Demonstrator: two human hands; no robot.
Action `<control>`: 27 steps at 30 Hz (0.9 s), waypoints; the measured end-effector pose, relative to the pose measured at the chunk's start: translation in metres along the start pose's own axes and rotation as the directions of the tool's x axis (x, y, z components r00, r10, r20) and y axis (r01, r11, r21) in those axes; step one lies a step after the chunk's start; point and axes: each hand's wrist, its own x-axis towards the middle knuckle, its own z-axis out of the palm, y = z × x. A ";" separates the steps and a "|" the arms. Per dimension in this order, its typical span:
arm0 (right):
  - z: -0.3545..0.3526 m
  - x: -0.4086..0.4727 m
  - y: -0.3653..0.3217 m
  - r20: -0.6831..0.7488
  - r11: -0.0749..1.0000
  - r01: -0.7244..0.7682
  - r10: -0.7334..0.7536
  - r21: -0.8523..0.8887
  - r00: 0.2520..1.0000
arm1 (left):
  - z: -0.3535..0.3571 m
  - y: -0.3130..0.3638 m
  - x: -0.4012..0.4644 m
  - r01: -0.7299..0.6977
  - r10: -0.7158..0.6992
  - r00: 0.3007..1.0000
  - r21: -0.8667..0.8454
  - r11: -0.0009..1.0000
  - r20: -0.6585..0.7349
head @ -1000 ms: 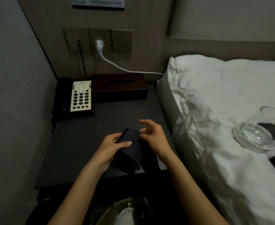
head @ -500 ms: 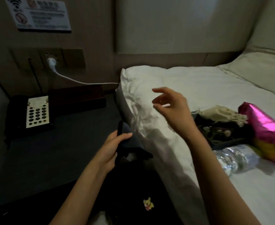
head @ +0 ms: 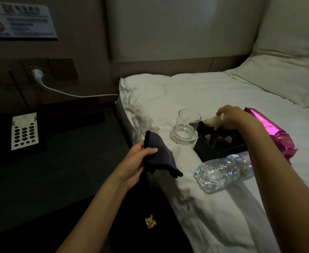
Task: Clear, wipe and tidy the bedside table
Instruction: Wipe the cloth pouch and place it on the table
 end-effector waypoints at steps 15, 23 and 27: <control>-0.025 0.038 -0.009 -0.578 0.984 -0.061 0.146 0.165 0.803 | -0.038 0.015 -0.003 -0.122 0.124 0.992 0.067 0.990 -0.032; -0.022 0.017 -0.131 -0.750 0.905 0.342 -0.040 0.253 0.661 | -0.084 0.036 -0.005 -0.200 0.202 0.978 0.031 0.979 -0.049; 0.026 -0.007 -0.208 -0.674 0.784 0.525 -0.194 0.330 0.713 | -0.114 0.044 -0.004 -0.172 0.155 0.974 -0.095 0.981 -0.165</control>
